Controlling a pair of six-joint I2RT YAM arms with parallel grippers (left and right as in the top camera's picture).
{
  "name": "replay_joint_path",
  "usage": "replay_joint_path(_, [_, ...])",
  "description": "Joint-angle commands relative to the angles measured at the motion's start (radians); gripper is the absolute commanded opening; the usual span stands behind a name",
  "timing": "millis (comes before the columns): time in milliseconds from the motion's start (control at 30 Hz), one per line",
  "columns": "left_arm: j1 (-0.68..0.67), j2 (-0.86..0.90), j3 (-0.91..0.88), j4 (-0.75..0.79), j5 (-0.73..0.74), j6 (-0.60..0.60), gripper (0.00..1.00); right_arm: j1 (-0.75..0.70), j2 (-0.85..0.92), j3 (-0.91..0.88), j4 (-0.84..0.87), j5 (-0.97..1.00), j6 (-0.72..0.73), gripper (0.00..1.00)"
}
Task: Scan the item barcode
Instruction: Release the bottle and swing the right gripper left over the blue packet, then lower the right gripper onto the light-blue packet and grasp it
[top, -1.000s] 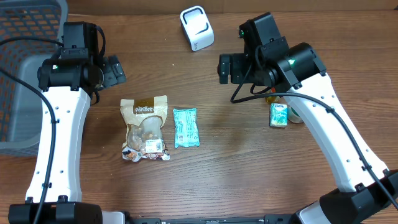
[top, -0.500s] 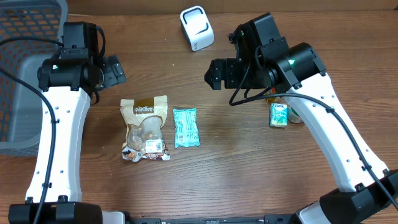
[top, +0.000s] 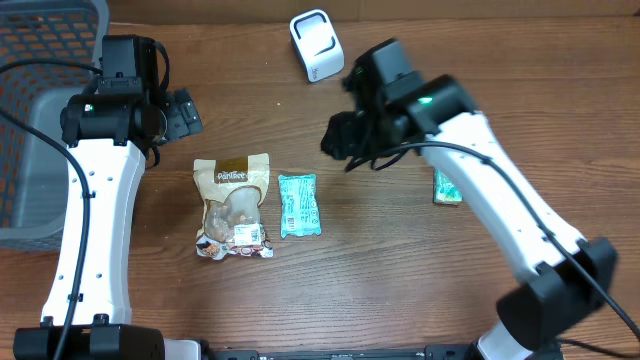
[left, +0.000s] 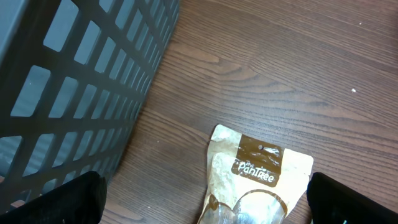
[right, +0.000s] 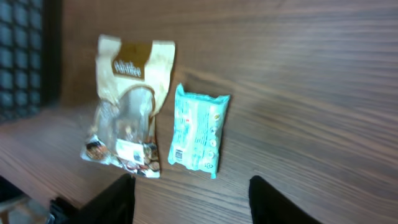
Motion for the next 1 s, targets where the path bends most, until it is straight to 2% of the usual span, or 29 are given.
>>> replay_joint_path(0, [-0.002, -0.003, 0.005, 0.001, -0.010, 0.026, 1.00, 0.063, 0.058, -0.021, 0.038, -0.016, 0.000, 0.43])
replay_joint_path(33, [-0.002, -0.003, 0.004, 0.001, -0.010, 0.026, 1.00, 0.077, 0.071, -0.023, 0.051, -0.015, 0.000, 0.38])
replay_joint_path(67, [-0.002, -0.003, 0.005, 0.001, -0.010, 0.026, 1.00, 0.105, 0.098, -0.026, 0.083, -0.015, 0.000, 0.29])
replay_joint_path(167, [-0.002, -0.003, 0.005, 0.001, -0.010, 0.026, 1.00, 0.143, 0.143, -0.026, 0.137, -0.016, 0.000, 0.19])
replay_joint_path(333, [-0.002, -0.003, 0.005, 0.001, -0.010, 0.026, 1.00, 0.192, 0.215, -0.026, 0.210, -0.015, 0.000, 0.14])
replay_joint_path(600, [-0.002, -0.003, 0.005, 0.001, -0.010, 0.026, 1.00, 0.241, 0.319, -0.026, 0.275, 0.018, -0.001, 0.12])
replay_joint_path(967, [-0.002, -0.003, 0.004, 0.001, -0.010, 0.026, 0.99, 0.241, 0.343, -0.026, 0.297, 0.030, 0.000, 0.12])
